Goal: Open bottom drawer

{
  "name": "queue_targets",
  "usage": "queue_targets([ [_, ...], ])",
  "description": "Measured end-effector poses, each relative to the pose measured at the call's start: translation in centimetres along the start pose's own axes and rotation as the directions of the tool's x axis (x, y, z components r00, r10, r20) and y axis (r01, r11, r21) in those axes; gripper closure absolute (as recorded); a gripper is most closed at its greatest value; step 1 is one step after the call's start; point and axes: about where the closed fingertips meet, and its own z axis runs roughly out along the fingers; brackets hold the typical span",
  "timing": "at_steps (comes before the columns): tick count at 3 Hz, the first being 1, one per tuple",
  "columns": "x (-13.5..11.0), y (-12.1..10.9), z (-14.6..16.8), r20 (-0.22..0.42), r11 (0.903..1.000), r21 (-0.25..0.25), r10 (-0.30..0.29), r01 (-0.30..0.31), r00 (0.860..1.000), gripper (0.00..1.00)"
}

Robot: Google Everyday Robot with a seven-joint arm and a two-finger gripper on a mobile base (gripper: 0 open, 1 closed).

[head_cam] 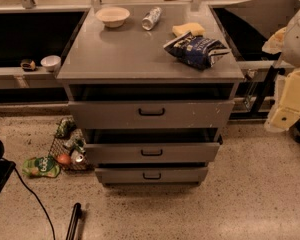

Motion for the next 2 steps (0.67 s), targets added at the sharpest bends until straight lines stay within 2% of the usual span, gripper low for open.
queue_targets([
  [1, 0.0, 0.0, 0.0, 0.000, 1.0000, 0.000, 0.000, 0.000, 1.000, 0.00],
  [2, -0.6, 1.0, 2.5, 0.006, 0.9998, 0.003, -0.020, 0.020, 1.000, 0.00],
])
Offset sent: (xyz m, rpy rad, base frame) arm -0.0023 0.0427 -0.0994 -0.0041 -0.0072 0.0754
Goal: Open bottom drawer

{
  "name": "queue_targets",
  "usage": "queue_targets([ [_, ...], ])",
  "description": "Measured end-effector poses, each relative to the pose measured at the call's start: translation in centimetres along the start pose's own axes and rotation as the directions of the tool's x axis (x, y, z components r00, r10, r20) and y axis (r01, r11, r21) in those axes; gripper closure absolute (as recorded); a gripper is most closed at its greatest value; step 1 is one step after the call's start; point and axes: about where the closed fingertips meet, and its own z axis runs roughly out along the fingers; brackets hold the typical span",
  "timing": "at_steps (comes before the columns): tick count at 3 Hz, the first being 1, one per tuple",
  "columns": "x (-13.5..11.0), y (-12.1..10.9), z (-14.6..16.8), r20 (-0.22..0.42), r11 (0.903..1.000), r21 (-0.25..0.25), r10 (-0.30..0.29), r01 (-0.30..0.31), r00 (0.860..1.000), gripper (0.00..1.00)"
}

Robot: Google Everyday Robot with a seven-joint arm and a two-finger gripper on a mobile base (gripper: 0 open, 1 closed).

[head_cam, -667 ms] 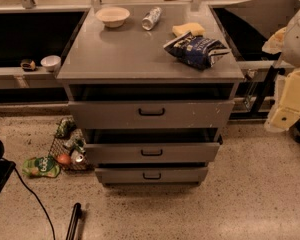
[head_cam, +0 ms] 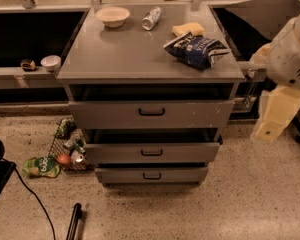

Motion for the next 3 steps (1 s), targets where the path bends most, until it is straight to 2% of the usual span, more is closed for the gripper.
queue_targets([
  [1, -1.9, 2.7, 5.9, 0.039, 0.9974, -0.021, -0.069, 0.069, 0.997, 0.00],
  [2, -3.0, 5.5, 12.5, 0.103, 0.9905, -0.072, -0.110, 0.118, 0.989, 0.00],
  [3, -2.9, 5.7, 13.1, 0.105, 0.9906, -0.062, -0.115, 0.122, 0.988, 0.00],
])
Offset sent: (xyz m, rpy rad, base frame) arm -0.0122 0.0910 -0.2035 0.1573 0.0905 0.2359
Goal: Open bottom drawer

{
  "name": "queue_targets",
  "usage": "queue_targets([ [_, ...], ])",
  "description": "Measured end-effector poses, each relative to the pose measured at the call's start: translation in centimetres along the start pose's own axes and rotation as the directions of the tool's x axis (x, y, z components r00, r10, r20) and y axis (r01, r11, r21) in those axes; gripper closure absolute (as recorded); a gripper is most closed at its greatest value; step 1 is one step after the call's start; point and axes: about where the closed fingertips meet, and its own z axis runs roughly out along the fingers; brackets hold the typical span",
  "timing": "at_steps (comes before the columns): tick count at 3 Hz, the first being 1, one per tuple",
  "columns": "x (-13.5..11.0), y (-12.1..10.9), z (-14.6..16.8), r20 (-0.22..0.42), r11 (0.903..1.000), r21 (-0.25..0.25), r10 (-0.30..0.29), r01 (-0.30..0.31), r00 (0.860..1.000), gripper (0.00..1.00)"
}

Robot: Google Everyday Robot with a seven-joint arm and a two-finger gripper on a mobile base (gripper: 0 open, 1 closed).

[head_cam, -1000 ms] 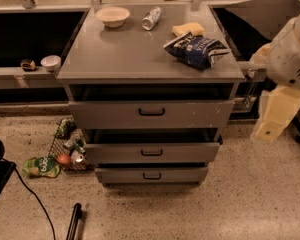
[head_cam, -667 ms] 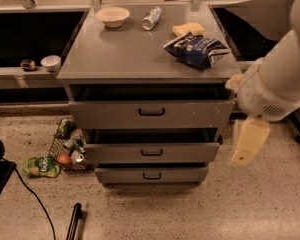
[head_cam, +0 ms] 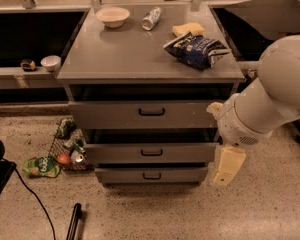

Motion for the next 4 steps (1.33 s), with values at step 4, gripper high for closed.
queue_targets([
  [4, 1.6, 6.1, 19.9, 0.219, 0.9862, -0.106, -0.102, 0.128, 0.970, 0.00],
])
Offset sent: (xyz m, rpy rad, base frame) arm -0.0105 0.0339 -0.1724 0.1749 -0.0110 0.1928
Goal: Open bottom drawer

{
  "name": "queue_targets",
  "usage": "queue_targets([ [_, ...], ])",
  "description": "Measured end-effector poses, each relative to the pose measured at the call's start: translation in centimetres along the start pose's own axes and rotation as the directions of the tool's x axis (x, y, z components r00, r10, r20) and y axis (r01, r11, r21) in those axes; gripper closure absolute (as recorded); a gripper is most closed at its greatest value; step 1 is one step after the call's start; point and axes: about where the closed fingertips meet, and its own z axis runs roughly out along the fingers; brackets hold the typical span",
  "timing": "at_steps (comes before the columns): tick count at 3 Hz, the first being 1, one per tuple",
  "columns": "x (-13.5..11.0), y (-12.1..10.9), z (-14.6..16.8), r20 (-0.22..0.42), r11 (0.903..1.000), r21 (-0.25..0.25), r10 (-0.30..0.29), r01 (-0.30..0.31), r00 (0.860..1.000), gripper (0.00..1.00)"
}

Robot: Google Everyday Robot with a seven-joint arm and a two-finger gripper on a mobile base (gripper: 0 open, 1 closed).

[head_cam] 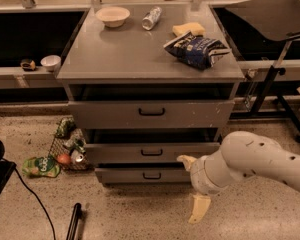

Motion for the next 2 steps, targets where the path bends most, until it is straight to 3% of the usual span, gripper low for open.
queue_targets([
  [1, 1.39, 0.77, 5.56, 0.043, 0.9970, -0.072, 0.033, -0.029, 0.999, 0.00],
  [2, 1.39, 0.77, 5.56, 0.043, 0.9970, -0.072, 0.033, -0.029, 0.999, 0.00],
])
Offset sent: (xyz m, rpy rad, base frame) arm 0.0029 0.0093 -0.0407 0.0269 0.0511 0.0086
